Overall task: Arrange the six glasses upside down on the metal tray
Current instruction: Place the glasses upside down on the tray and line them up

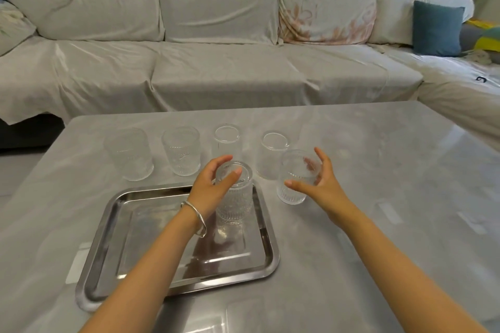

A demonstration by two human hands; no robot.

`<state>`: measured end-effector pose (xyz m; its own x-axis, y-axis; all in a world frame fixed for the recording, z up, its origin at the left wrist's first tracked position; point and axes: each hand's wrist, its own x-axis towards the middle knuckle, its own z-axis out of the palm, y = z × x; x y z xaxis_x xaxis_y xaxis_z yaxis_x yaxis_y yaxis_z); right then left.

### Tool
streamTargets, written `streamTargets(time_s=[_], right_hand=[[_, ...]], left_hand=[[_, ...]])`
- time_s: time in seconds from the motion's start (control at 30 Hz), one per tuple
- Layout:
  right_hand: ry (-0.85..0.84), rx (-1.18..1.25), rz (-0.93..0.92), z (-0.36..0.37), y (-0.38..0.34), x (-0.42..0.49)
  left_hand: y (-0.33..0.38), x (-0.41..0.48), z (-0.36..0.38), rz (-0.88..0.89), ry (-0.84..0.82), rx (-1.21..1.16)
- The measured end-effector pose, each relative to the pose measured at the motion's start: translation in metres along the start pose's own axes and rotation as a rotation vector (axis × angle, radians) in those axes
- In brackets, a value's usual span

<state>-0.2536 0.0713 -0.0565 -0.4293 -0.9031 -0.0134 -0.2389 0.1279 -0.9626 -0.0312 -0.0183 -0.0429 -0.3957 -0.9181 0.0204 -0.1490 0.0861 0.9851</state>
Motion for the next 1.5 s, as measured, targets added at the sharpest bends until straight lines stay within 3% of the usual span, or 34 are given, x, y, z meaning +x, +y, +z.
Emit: streamTargets(time_s=[0.33, 0.5, 0.6, 0.77, 0.97, 1.33, 1.5], right_hand=[[0.142, -0.043, -0.058, 0.000, -0.003, -0.003], [0.140, 0.144, -0.099, -0.003, -0.046, -0.022], [0.079, 0.281, -0.104, 0.007, -0.068, -0.035], [-0.044, 0.395, -0.097, 0.036, -0.088, -0.053], [-0.153, 0.444, -0.085, 0.065, -0.095, -0.061], [-0.263, 0.022, -0.280, 0.084, -0.094, -0.042], [-0.212, -0.209, -0.223, 0.090, -0.072, -0.028]], left_hand=[[0.000, -0.003, 0.004, -0.026, 0.015, -0.015], [0.009, -0.007, 0.002, -0.011, 0.016, 0.032], [0.025, -0.017, 0.000, 0.068, -0.018, 0.076], [0.050, -0.042, -0.010, 0.139, -0.232, -0.050], [0.051, -0.058, -0.030, -0.007, -0.175, -0.184], [0.057, -0.043, -0.096, 0.048, 0.064, -0.406], [0.048, -0.031, -0.129, 0.078, 0.171, -0.410]])
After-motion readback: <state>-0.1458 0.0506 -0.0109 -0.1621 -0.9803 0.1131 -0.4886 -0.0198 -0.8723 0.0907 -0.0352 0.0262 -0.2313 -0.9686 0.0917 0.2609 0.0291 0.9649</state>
